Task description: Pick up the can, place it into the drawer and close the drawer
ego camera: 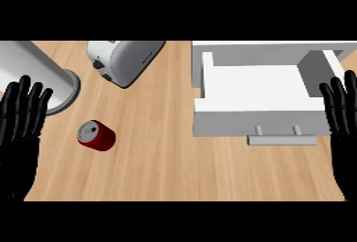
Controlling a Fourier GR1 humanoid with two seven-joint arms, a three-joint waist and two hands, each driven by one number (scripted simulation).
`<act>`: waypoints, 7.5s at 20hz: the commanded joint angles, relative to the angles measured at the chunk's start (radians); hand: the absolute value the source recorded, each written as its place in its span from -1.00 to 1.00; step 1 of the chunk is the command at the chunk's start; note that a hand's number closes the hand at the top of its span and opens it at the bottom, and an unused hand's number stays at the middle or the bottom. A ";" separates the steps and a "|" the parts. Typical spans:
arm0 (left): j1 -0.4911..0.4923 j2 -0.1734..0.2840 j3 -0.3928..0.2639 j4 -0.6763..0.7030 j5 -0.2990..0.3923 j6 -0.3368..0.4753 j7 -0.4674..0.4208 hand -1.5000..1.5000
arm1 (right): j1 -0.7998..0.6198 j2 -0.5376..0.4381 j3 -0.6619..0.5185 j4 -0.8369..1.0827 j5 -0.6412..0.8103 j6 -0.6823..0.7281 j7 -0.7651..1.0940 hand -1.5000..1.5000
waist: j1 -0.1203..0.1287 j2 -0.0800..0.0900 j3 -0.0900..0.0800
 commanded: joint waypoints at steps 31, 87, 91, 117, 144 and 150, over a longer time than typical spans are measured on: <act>0.033 -0.141 -0.051 0.080 -0.324 0.593 0.438 -1.00 | 0.179 0.015 -0.170 0.010 -0.125 0.055 0.113 -1.00 | -0.006 -0.031 -0.024; -0.352 -0.016 0.260 1.565 0.382 0.330 -0.692 -1.00 | 0.157 0.041 -0.282 -0.203 -0.119 0.121 0.328 -1.00 | -0.011 -0.029 -0.025; -0.425 -0.003 0.269 1.614 0.393 0.269 -0.705 1.00 | 0.149 0.056 -0.274 -0.099 -0.114 0.152 0.232 -1.00 | -0.012 -0.028 -0.025; -0.676 -0.101 0.039 1.553 0.240 0.031 -0.533 1.00 | 0.088 0.032 -0.314 -0.094 -0.078 0.116 0.267 -1.00 | 0.004 -0.035 -0.024; -1.225 -0.141 -0.157 1.255 0.238 0.380 0.117 1.00 | 0.063 0.008 -0.330 -0.146 -0.084 0.114 0.318 -1.00 | -0.029 -0.027 -0.024; -1.418 -0.141 -0.110 1.429 0.265 0.390 0.165 1.00 | 0.001 -0.015 -0.344 -0.098 -0.111 0.107 0.337 -1.00 | -0.039 -0.021 -0.023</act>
